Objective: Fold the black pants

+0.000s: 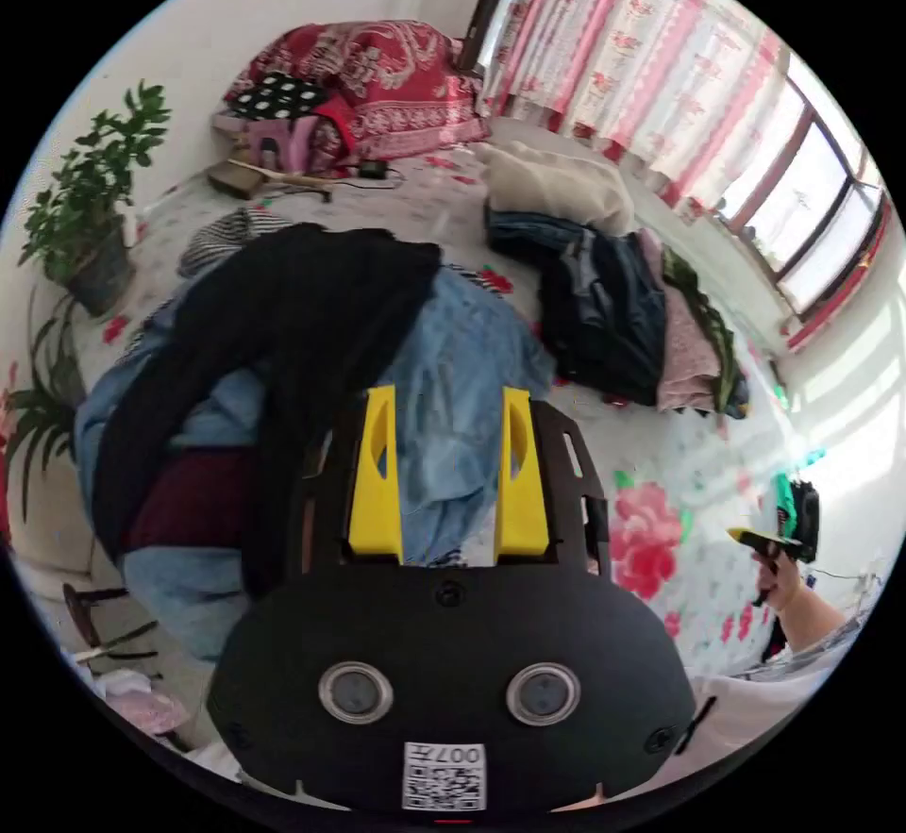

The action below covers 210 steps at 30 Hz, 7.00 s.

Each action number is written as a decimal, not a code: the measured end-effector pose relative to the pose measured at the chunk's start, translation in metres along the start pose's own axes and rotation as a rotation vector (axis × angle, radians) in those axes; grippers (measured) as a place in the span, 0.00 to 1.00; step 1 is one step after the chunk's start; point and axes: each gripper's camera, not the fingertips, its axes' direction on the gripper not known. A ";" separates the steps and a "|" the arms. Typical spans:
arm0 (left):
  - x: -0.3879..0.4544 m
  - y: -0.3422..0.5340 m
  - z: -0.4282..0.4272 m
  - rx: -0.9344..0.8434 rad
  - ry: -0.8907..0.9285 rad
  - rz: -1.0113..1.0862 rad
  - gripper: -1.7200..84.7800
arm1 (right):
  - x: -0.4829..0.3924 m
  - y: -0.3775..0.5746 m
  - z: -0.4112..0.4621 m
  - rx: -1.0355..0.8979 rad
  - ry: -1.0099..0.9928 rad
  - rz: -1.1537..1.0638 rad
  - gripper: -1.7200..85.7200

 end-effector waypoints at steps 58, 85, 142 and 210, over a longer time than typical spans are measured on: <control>0.313 0.459 -0.038 -0.411 0.947 0.649 0.03 | 0.086 0.324 -0.239 0.022 0.261 -0.032 0.10; 0.410 0.306 -0.036 -0.170 0.779 0.710 0.13 | 0.086 0.528 -0.636 0.669 0.526 0.008 0.02; 0.532 0.075 0.213 -0.521 0.351 0.467 0.17 | 0.216 0.539 -0.413 0.010 0.417 0.147 0.05; 0.470 0.059 0.252 -0.333 0.175 0.454 0.04 | 0.164 0.417 -0.358 0.200 0.199 0.016 0.10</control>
